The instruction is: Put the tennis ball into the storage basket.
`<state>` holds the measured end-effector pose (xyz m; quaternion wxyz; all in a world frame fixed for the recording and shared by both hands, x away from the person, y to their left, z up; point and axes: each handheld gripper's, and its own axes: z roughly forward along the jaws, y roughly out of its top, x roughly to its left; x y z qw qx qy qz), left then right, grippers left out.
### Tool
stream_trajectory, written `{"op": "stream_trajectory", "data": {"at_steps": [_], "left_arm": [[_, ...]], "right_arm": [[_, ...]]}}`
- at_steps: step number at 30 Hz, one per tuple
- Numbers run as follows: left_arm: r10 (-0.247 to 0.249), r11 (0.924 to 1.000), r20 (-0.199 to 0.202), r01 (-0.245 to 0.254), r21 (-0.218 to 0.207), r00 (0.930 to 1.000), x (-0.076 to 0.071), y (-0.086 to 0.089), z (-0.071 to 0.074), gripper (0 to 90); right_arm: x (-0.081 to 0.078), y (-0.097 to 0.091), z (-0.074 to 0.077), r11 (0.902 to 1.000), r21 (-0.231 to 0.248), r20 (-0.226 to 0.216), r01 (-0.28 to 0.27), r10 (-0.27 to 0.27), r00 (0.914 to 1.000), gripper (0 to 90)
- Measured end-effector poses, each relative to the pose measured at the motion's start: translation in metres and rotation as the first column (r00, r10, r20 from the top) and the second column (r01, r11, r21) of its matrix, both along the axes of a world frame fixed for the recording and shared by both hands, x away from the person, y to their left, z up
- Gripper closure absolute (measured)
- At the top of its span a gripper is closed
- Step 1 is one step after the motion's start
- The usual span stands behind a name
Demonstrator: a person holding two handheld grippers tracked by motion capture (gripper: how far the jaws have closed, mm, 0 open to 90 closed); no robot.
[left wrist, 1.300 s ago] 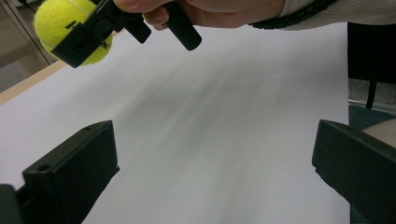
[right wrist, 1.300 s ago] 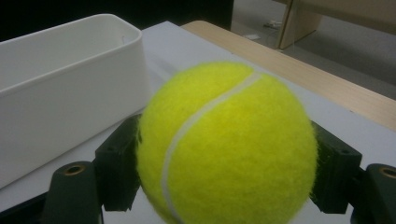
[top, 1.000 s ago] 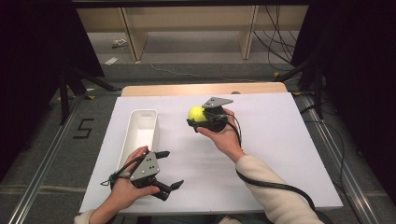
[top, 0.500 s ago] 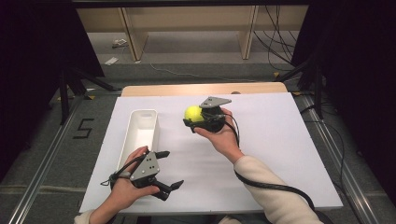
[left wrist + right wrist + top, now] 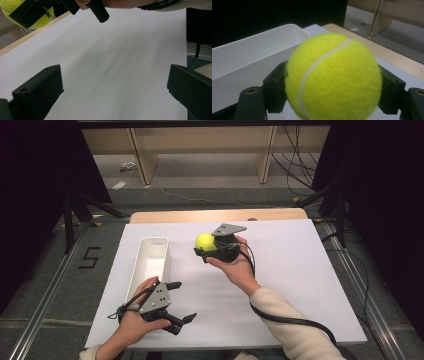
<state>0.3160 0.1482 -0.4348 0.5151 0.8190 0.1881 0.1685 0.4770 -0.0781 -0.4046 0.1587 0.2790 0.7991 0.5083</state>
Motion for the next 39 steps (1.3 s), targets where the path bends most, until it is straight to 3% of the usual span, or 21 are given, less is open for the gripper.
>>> {"op": "stream_trajectory", "data": {"at_steps": [39], "left_arm": [[-0.001,1.0000,0.002,0.001,0.000,1.0000,-0.0002,0.0001,0.0002,0.0]], "right_arm": [[-0.0073,0.0080,0.0055,0.9994,0.020,0.001,-0.030,0.030,0.9996,26.0]]}}
